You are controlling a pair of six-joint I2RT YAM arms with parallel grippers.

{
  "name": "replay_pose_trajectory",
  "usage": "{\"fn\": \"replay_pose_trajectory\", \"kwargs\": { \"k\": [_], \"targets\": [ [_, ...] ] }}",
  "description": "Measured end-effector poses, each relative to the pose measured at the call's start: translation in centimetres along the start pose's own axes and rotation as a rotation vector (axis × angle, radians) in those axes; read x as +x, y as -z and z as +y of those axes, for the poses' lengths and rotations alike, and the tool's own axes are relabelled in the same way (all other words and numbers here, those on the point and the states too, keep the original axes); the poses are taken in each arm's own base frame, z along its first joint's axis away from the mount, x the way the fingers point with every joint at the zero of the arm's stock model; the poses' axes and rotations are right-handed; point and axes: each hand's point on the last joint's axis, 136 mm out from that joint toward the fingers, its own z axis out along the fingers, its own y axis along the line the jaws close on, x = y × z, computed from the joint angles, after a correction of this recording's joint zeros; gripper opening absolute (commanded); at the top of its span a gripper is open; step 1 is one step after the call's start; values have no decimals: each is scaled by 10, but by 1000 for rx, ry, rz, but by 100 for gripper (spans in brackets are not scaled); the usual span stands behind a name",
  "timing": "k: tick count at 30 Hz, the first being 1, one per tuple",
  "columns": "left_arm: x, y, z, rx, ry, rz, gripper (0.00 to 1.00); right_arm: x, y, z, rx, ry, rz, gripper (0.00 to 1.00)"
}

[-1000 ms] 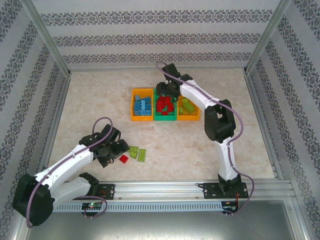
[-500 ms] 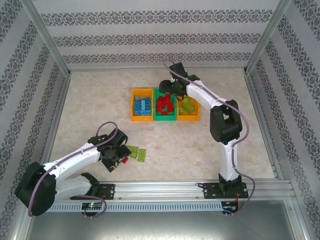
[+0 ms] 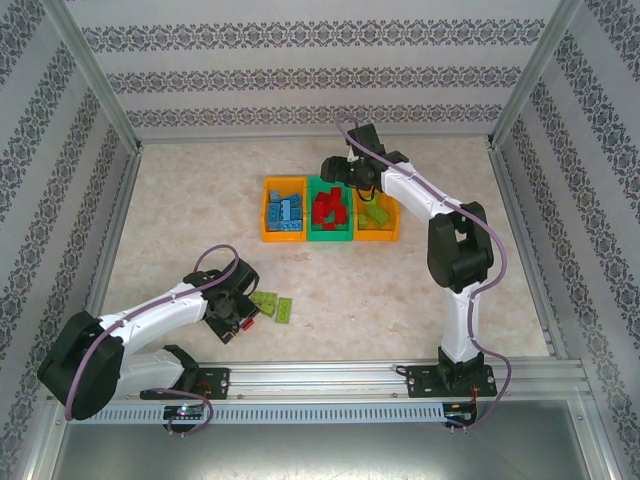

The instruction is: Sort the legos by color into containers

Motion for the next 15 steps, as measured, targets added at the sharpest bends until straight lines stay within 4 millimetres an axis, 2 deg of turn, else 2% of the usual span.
{"fn": "replay_pose_trajectory", "kwargs": {
  "k": [3, 7, 15],
  "targets": [
    [-1, 0, 3, -14, 3, -3, 50, 7, 1, -3, 2, -1, 12, 77],
    [-1, 0, 6, -29, 2, -7, 39, 17, 9, -7, 9, -3, 24, 78],
    [-4, 3, 5, -30, -26, -29, 33, 35, 32, -14, 17, 21, 33, 78]
  ]
}}
